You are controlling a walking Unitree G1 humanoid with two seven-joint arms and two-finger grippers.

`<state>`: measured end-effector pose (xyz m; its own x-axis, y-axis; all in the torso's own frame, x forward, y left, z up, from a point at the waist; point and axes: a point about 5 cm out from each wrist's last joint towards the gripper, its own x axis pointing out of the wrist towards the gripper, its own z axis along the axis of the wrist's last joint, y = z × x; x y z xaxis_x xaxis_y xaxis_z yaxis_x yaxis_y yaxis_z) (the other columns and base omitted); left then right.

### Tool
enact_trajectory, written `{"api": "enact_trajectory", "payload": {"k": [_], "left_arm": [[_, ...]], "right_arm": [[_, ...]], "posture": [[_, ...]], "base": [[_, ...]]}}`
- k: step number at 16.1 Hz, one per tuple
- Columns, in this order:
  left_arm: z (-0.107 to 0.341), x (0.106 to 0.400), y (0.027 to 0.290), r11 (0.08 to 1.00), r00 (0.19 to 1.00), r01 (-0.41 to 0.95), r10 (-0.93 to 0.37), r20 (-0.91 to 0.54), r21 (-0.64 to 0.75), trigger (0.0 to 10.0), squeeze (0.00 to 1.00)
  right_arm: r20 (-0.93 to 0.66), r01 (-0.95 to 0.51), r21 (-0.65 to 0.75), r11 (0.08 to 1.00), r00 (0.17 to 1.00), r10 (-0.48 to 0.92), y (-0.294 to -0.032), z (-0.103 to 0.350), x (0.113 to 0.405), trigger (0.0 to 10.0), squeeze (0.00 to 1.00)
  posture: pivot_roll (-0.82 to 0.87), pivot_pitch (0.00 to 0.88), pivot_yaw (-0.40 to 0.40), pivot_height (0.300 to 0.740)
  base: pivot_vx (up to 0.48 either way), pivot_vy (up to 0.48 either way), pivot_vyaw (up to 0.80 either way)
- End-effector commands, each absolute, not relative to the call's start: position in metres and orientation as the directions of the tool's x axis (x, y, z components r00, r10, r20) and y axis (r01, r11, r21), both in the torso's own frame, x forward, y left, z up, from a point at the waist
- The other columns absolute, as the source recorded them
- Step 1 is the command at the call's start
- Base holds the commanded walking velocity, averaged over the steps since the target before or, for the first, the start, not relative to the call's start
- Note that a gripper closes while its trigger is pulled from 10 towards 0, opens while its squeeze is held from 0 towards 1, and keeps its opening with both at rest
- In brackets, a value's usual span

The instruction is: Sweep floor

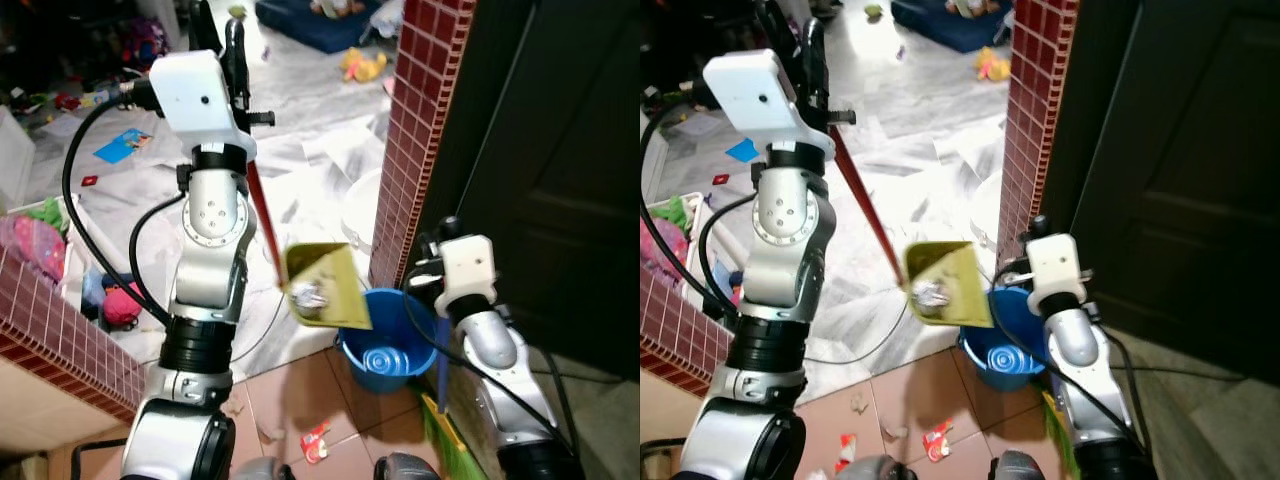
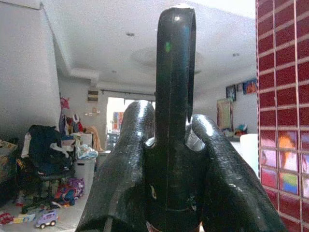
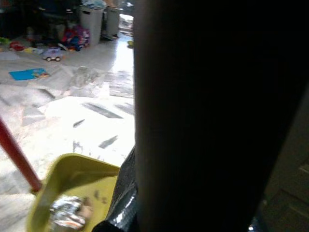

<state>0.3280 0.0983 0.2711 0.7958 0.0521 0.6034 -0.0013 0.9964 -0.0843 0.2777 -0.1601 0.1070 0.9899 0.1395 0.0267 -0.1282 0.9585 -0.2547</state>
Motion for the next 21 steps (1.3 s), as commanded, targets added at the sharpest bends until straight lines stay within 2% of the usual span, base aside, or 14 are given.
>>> {"api": "enact_trajectory", "payload": {"k": [1,4,7,10,12,13,14,16,18,21], "left_arm": [[0.28,0.322,0.088,0.998,0.746,0.022,0.017,0.666,-0.051,10.0,0.0],[0.277,0.321,0.072,0.996,0.736,0.09,-0.051,0.675,-0.023,10.0,0.0],[0.263,0.309,0.029,0.946,0.7,0.319,-0.271,0.66,0.05,10.0,0.0],[0.258,0.3,0.013,0.91,0.661,0.405,-0.36,0.658,0.092,10.0,0.0],[0.256,0.293,-0.001,0.851,0.591,0.5,-0.473,0.654,0.164,10.0,0.0],[0.25,0.282,-0.02,0.729,0.471,0.627,-0.636,0.611,0.275,10.0,0.0],[0.245,0.274,-0.028,0.661,0.403,0.668,-0.708,0.58,0.343,10.0,0.0],[0.227,0.257,-0.042,0.461,0.23,0.697,-0.869,0.438,0.549,10.0,0.0],[0.227,0.256,-0.042,0.437,0.21,0.697,-0.882,0.421,0.569,10.0,0.0],[0.231,0.257,-0.04,0.456,0.206,0.662,-0.874,0.441,0.594,10.0,0.0]], "right_arm": [[0.072,-0.122,-0.282,0.952,0.986,0.148,-0.159,0.117,0.28,10.0,0.0],[0.075,-0.116,-0.281,0.953,0.987,0.142,-0.159,0.117,0.28,10.0,0.0],[0.078,-0.107,-0.282,0.953,0.988,0.134,-0.159,0.117,0.279,10.0,0.0],[0.081,-0.104,-0.282,0.954,0.988,0.131,-0.159,0.117,0.279,10.0,0.0],[0.083,-0.102,-0.283,0.954,0.988,0.13,-0.159,0.118,0.279,10.0,0.0],[0.085,-0.101,-0.286,0.953,0.988,0.13,-0.159,0.118,0.28,10.0,0.0],[0.086,-0.101,-0.287,0.953,0.988,0.13,-0.159,0.118,0.28,10.0,0.0],[0.09,-0.098,-0.291,0.952,0.988,0.129,-0.159,0.118,0.281,10.0,0.0],[0.089,-0.096,-0.294,0.951,0.988,0.128,-0.16,0.118,0.281,10.0,0.0],[0.09,-0.097,-0.295,0.951,0.988,0.128,-0.159,0.118,0.281,10.0,0.0]], "posture": [[-0.11,0.0,0.078,0.74],[-0.11,0.0,0.084,0.74],[-0.12,0.0,0.093,0.74],[-0.12,0.0,0.094,0.74],[-0.12,0.0,0.096,0.74],[-0.12,0.0,0.096,0.74],[-0.12,0.0,0.096,0.74],[-0.12,0.0,0.096,0.74],[-0.12,0.0,0.098,0.74],[-0.12,0.0,0.096,0.74]], "base": [[0.0,0.0,0.0],[0.0,0.0,0.0],[0.0,0.0,0.0],[0.0,0.0,0.0],[0.0,0.0,0.0],[0.0,0.0,0.0],[0.0,0.0,0.0],[0.0,0.0,0.0],[0.0,0.0,0.0],[0.0,0.0,0.0]]}}
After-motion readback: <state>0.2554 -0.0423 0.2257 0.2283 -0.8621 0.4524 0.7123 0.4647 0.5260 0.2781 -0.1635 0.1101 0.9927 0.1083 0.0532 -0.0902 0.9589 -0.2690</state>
